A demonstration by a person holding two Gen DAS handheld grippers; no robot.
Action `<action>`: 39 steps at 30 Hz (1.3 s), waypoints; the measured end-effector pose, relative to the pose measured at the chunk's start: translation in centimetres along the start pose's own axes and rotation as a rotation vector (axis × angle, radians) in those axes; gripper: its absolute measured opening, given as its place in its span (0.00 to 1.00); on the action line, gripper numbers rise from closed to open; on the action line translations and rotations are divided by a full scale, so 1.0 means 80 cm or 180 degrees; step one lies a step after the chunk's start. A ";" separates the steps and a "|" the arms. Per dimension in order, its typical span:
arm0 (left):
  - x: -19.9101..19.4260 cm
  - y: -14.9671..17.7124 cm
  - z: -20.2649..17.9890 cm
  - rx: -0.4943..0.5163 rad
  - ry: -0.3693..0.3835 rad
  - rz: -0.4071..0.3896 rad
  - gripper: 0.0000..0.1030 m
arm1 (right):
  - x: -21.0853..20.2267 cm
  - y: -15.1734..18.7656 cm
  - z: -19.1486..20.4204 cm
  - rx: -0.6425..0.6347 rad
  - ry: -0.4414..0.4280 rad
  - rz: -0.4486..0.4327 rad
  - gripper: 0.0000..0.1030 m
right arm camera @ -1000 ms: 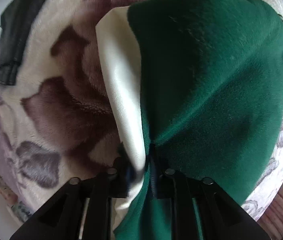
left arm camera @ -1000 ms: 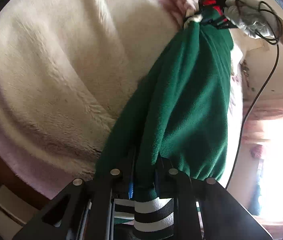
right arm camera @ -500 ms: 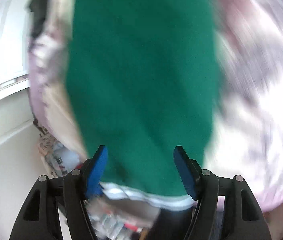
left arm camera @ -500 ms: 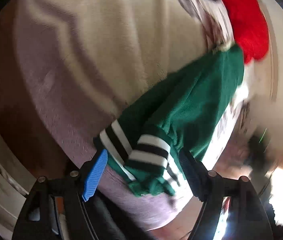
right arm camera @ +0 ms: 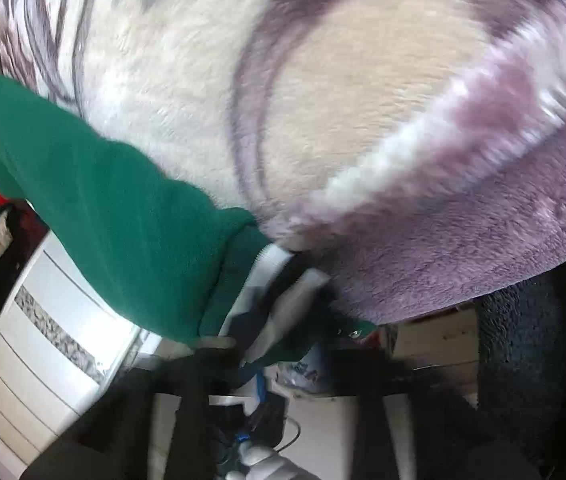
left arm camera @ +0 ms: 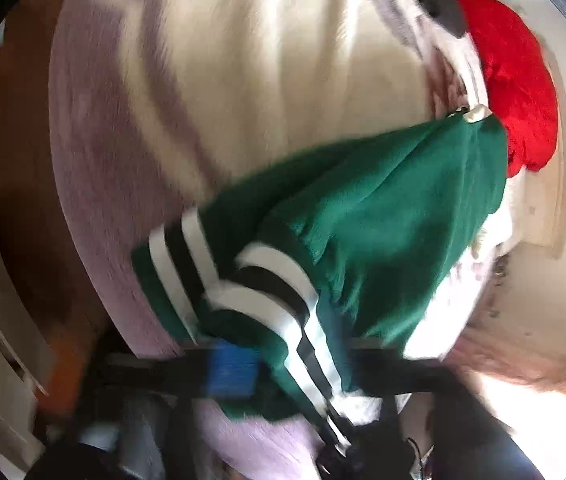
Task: Fold large clothes
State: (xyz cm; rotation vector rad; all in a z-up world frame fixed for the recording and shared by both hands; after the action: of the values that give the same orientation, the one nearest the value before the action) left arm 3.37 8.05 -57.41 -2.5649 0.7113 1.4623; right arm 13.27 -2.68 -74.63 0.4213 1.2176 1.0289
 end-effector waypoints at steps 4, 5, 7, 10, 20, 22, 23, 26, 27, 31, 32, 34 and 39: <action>-0.027 -0.006 -0.019 0.0259 -0.0042 -0.0275 0.01 | -0.010 0.040 0.008 -0.0458 0.0220 -0.0079 0.06; -0.036 -0.007 -0.020 0.0300 -0.0056 -0.0304 0.01 | -0.012 0.047 0.009 -0.0511 0.0283 -0.0068 0.05; -0.043 -0.008 -0.011 0.0328 -0.0106 -0.0315 0.01 | -0.012 0.065 0.015 -0.0692 0.0454 -0.0050 0.05; -0.029 -0.018 0.024 0.0248 -0.0336 -0.0227 0.01 | 0.007 0.082 0.026 -0.0933 0.0737 -0.0068 0.05; -0.026 0.002 0.054 -0.0091 0.0002 0.0069 0.34 | 0.071 0.091 0.053 -0.1698 0.1337 0.0468 0.27; -0.030 0.034 0.062 -0.0103 0.0103 0.0107 0.71 | 0.053 0.092 0.054 -0.1637 0.1165 0.0598 0.64; -0.024 0.053 0.063 -0.0156 0.0275 0.0154 0.72 | 0.042 0.089 0.057 -0.1619 0.1098 0.0574 0.67; 0.019 0.077 0.052 -0.0347 0.0664 0.0370 0.72 | 0.029 0.079 0.066 -0.1613 0.0947 0.0475 0.68; 0.037 0.082 0.040 -0.0373 0.0875 0.0392 0.72 | 0.030 0.074 0.067 -0.1563 0.0919 0.0430 0.69; 0.094 0.078 0.010 -0.0255 0.0856 0.0418 0.72 | 0.052 0.061 0.065 -0.1406 0.0693 0.0436 0.69; 0.099 0.076 0.007 -0.0236 0.0806 0.0334 0.71 | 0.061 0.061 0.067 -0.1418 0.0703 0.0439 0.69; 0.094 0.069 0.000 -0.0239 0.0801 0.0098 0.51 | 0.073 0.067 0.073 -0.1541 0.0804 0.0386 0.63; 0.043 0.057 -0.056 0.0044 0.1785 -0.0226 0.12 | 0.094 0.101 0.071 -0.1823 0.0647 0.0308 0.23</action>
State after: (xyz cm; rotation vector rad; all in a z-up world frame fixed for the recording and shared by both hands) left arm 6.34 1.43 -57.33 -2.9718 0.6652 0.7029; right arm 14.99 8.99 -70.89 -0.0748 1.0252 1.4704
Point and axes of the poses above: each gripper's, at about its wrist camera, not at the fingertips, and x roughly the way its jaws point, z to its left, y to its underside, the point moved 3 cm from there along x, roughly the way its jaws point, and after that the axes turned 4 degrees about x, right-handed, at the moved point
